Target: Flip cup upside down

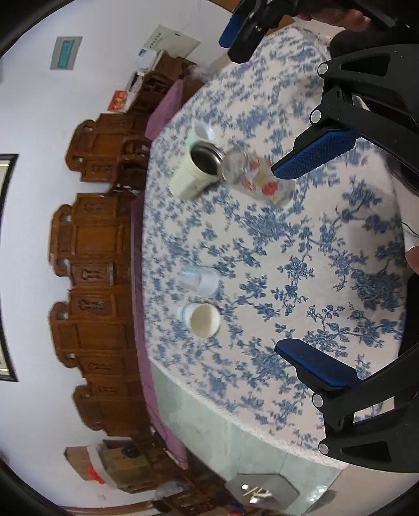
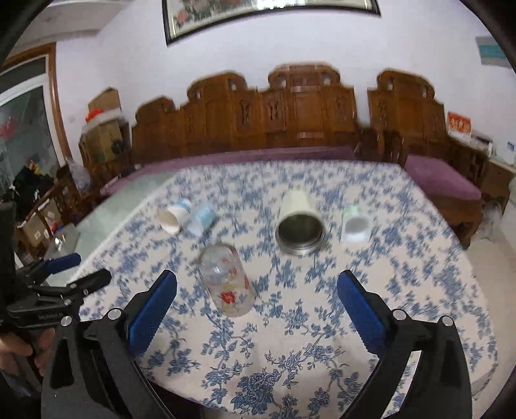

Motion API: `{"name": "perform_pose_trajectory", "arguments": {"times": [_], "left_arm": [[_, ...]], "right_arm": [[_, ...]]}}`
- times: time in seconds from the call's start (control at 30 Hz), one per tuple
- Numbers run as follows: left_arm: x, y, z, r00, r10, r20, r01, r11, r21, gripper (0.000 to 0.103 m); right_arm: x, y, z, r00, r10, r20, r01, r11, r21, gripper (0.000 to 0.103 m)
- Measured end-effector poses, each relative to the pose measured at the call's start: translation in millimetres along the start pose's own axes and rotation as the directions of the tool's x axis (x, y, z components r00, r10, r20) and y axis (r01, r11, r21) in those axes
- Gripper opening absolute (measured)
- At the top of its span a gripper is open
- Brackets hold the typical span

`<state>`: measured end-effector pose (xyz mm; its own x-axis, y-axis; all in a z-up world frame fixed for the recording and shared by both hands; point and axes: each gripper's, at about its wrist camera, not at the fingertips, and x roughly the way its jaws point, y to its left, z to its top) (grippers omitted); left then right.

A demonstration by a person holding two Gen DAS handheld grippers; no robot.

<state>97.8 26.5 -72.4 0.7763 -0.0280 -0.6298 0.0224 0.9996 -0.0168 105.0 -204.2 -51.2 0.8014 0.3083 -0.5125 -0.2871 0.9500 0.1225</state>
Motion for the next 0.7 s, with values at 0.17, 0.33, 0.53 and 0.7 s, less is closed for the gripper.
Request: {"name": "perform_pose_trajectory", "arguments": {"times": [0.17, 0.33, 0.53, 0.7], "left_arm": [[-48.9, -13.7, 7.2, 0.996, 0.019, 0.087, -0.021, 1.0, 0.017, 0.095], [-80.6, -22.0, 9.3, 0.991, 0.012, 0.133, -0.015, 1.0, 0.021, 0.095], [-99.0, -28.0, 6.3, 0.986, -0.004, 0.166, 0.0, 1.0, 0.027, 0.095], [-103.1, -28.8, 5.0, 0.985, 0.007, 0.172, -0.011, 1.0, 0.02, 0.095]], "right_arm": [[-45.5, 5.7, 5.5, 0.996, -0.009, 0.085, 0.009, 1.0, 0.006, 0.1], [-77.2, 9.4, 4.6, 0.991, -0.025, 0.13, 0.024, 1.0, 0.011, 0.1], [-94.2, 10.4, 1.5, 0.989, -0.033, 0.144, 0.032, 0.999, 0.012, 0.1], [-99.7, 9.8, 1.0, 0.987, -0.038, 0.155, 0.036, 0.999, 0.016, 0.1]]}}
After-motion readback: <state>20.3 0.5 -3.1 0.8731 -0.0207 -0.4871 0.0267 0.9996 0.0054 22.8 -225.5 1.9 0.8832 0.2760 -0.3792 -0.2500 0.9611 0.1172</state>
